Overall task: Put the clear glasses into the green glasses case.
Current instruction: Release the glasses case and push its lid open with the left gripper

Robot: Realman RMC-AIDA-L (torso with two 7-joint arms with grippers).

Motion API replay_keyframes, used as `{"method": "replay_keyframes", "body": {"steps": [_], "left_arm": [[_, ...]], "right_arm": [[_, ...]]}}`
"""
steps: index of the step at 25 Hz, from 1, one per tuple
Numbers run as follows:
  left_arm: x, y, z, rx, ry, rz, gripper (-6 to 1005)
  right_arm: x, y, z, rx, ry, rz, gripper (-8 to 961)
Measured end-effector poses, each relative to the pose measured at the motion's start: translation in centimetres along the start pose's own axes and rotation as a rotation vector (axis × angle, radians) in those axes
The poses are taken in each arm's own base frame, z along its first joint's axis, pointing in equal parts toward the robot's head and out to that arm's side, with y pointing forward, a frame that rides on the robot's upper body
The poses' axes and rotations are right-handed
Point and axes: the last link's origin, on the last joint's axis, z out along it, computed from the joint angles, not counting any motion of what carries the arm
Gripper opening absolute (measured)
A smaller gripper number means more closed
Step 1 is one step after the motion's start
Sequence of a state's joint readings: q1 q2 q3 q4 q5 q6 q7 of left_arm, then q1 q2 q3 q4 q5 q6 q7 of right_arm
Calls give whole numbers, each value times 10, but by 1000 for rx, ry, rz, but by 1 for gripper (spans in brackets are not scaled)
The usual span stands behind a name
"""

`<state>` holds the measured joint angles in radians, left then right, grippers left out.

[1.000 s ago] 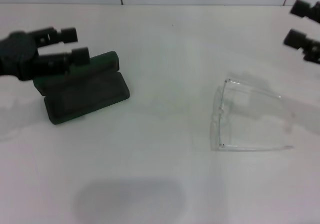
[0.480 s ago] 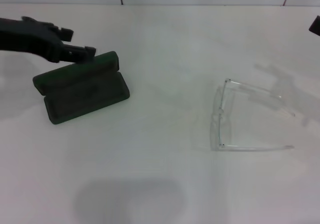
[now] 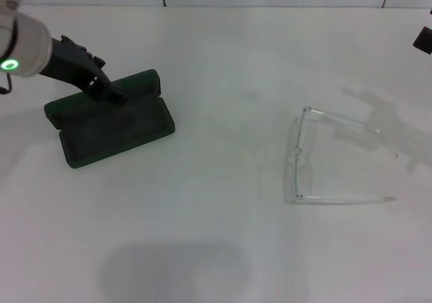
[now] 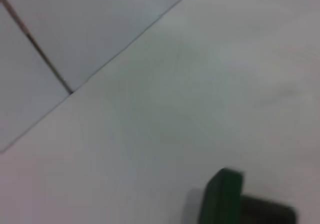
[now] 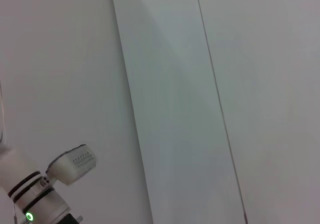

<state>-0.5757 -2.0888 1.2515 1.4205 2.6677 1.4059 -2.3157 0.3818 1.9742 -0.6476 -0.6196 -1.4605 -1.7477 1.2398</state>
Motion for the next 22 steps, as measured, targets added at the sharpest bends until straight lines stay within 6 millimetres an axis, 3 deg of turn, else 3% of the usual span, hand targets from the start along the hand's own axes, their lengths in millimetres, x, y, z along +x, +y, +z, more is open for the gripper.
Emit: {"method": "replay_keyframes", "body": {"steps": [12, 22], "left_arm": [[-1, -5, 20, 40, -108, 49, 696], [6, -7, 33, 45, -151, 78, 494]], "right_arm": [[2, -5, 7, 17, 2, -19, 810], [3, -10, 13, 32, 6, -29, 809]]}}
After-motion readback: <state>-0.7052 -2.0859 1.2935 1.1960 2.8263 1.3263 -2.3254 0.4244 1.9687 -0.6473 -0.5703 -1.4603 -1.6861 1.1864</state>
